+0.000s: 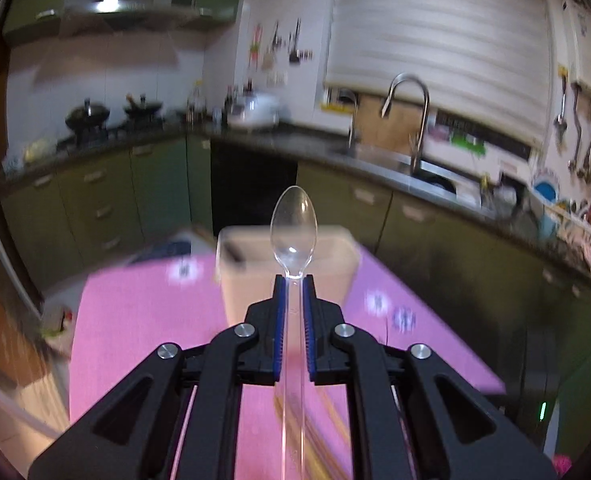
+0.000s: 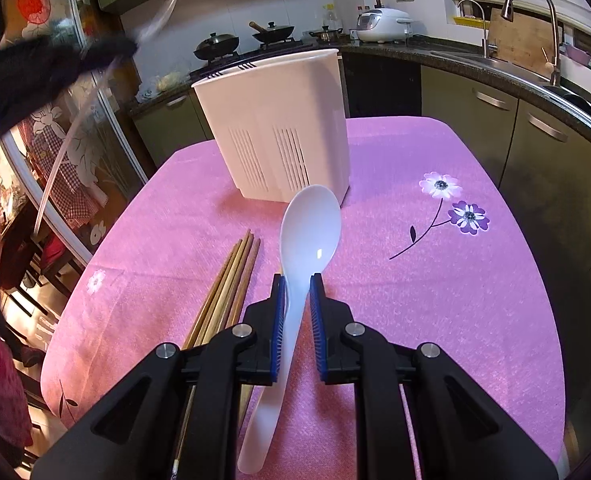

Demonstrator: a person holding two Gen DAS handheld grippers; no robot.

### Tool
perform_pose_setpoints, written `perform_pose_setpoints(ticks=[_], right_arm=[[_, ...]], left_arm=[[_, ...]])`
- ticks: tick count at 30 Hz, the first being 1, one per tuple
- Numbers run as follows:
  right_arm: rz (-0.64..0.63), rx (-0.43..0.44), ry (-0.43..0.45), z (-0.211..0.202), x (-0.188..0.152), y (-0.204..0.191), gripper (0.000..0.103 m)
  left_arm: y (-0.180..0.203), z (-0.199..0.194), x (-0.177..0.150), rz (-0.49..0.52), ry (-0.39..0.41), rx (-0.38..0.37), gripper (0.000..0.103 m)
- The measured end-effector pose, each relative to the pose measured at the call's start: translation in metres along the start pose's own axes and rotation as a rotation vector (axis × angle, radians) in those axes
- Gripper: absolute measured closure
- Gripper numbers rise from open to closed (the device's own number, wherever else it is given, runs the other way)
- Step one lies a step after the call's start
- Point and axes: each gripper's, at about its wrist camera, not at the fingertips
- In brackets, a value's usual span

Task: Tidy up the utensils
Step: 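Lift both spoons and carry them over the white holder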

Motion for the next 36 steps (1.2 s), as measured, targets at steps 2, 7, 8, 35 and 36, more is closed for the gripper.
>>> perform_pose_setpoints(ticks=[2,7,8,35,36], right_arm=[[0.0,0.002,0.008,-0.003,0.001,0.001,0.09],[0.001,0.003,0.029,-0.012,0.003,0.004,0.09],[0.003,0.003,0.036,-0.014,0.003,0.005,0.09],[0.009,0.014,0.137,-0.035,0.035,0.014,0.09],[0.003,0.016,0.149,-0.037,0.04,0.013,0.09]], left_arm=[[0.001,0.005,0.015,-0.011,0.053,-0.005,0.095],[0.003,0.025,0.05,-0.027,0.181,0.002,0.095],[0.003,0.031,0.057,-0.034,0.207,0.0,0.095],[-0.007,0.127,0.021,-0.041,0.254,0.09,0.094],[-0.007,0.127,0.017,-0.038,0.247,0.094,0.094]])
Point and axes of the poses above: each gripper's, at about its wrist camera, not at the fingertips, and z roughly the way its jaws point, y to its right, x to its top, and after that the axes turned 5 degrees about x, right-handed
